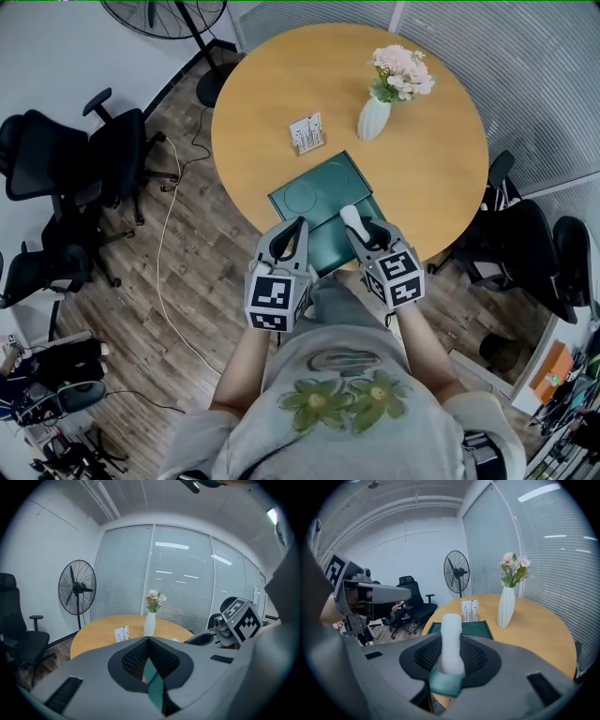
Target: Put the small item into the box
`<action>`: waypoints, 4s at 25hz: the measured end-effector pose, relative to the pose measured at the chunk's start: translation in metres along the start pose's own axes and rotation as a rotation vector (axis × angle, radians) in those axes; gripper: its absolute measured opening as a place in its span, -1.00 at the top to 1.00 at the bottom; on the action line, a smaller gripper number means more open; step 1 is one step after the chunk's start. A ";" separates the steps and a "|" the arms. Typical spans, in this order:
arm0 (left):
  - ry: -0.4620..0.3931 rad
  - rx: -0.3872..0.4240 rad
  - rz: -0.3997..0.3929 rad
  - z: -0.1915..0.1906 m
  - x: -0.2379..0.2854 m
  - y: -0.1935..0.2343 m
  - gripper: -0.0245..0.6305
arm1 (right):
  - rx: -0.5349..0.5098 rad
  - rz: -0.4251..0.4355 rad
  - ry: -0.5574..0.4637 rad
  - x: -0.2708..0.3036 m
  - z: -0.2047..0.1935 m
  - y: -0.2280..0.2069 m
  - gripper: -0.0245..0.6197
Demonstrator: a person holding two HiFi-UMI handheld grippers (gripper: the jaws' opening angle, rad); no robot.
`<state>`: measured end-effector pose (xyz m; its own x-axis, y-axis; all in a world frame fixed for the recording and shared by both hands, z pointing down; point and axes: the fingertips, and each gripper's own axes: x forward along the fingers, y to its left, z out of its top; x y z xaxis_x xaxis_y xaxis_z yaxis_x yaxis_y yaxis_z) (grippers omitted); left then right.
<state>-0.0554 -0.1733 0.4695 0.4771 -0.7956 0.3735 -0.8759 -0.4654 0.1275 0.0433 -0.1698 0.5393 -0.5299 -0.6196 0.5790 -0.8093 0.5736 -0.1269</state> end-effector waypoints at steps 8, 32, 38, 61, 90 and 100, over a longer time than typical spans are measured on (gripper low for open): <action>0.025 0.000 0.017 -0.011 0.004 0.010 0.92 | 0.000 0.005 0.075 0.014 -0.022 -0.004 0.52; 0.058 -0.026 0.033 -0.024 0.013 0.026 0.92 | -0.020 0.030 0.269 0.057 -0.078 -0.012 0.51; 0.060 -0.033 0.035 -0.022 0.014 0.031 0.92 | -0.036 0.037 0.316 0.067 -0.088 -0.014 0.51; 0.071 -0.050 0.045 -0.025 0.016 0.037 0.92 | -0.105 0.075 0.489 0.097 -0.125 -0.017 0.51; 0.086 -0.063 0.054 -0.034 0.017 0.037 0.92 | -0.194 0.110 0.615 0.110 -0.150 -0.019 0.33; 0.066 -0.049 0.049 -0.025 0.015 0.035 0.92 | -0.152 0.084 0.523 0.098 -0.124 -0.023 0.29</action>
<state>-0.0809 -0.1920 0.5022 0.4292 -0.7886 0.4403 -0.9013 -0.4058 0.1516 0.0413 -0.1768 0.6987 -0.3634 -0.2412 0.8999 -0.7034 0.7044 -0.0952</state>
